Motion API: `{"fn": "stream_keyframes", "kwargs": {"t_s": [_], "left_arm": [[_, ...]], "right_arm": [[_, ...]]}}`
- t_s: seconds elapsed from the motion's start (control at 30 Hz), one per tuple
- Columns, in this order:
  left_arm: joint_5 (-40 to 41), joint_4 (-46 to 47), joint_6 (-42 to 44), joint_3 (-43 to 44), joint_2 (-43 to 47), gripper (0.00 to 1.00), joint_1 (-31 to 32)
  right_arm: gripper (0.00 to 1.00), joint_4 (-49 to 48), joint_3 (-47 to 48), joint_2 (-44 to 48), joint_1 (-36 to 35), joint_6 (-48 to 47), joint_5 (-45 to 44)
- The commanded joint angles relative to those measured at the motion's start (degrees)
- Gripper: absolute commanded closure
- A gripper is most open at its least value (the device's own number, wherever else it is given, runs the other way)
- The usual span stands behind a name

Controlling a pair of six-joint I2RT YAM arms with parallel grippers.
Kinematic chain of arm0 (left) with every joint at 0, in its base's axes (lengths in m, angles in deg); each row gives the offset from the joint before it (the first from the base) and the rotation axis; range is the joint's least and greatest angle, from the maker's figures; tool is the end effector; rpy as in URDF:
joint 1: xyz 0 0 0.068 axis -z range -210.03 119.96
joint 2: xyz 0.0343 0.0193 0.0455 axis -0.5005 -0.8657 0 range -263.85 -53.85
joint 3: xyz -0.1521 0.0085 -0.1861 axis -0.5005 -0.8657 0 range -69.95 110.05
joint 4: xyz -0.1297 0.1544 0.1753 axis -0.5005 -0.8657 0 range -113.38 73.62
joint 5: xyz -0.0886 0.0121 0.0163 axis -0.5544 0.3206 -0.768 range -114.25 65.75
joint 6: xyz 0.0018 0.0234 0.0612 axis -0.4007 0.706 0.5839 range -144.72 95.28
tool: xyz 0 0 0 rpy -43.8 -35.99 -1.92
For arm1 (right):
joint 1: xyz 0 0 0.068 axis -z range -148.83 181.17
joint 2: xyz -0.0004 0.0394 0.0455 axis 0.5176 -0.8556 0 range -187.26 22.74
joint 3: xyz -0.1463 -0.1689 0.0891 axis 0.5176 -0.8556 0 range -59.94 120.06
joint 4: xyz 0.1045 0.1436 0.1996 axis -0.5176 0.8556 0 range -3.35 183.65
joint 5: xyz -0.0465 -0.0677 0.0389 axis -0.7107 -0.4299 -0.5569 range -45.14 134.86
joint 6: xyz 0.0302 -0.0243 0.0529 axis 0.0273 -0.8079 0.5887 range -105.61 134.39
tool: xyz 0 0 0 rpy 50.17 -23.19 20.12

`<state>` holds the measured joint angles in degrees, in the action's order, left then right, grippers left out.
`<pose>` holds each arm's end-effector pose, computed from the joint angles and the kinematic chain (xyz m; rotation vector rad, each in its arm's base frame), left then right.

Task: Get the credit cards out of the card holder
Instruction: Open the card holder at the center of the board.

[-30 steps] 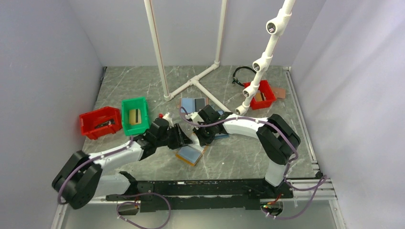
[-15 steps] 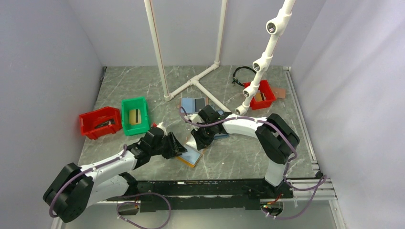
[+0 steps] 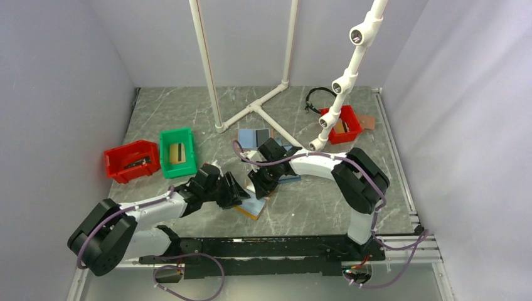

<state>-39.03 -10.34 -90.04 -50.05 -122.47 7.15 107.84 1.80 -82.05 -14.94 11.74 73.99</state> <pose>0.1815 -0.1542 0.0950 -0.4885 2.5571 -1.0993 0.2280 0.2733 0.1016 -1.2951 2.4583 0.9042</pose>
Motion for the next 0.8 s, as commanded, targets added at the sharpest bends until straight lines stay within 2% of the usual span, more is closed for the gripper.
{"fn": "stream_keyframes", "kwargs": {"t_s": [0.0, 0.13, 0.23, 0.57, 0.7, 0.77], "left_arm": [[1.8, -7.8, 0.6, 1.3, 0.9, 0.43, 0.1], [3.5, -12.5, 0.3, 0.8, 5.7, 0.41, 0.1], [3.1, -11.8, -1.1, -0.5, 7.7, 0.40, 0.1], [1.4, 5.2, -5.5, -2.4, -1.4, 0.43, 0.0], [1.6, 9.8, -6.8, -2.4, -3.7, 0.48, 0.1], [2.6, 10.0, -7.4, -2.6, -3.6, 0.56, 0.0]], "right_arm": [[0.70, 0.8, 1.3, -2.6, -0.5, -0.2, -2.9], [0.66, 1.0, 1.5, -2.8, -0.5, -0.1, -2.4], [0.60, 1.1, 1.5, -2.9, -0.7, -0.2, -1.5], [0.59, 1.9, 1.8, -3.9, -1.2, -0.7, -0.3], [0.51, 2.4, 2.1, -3.8, -1.2, -1.4, 2.1], [0.46, 2.9, 2.2, -3.6, -1.2, -1.9, 4.6]]}}
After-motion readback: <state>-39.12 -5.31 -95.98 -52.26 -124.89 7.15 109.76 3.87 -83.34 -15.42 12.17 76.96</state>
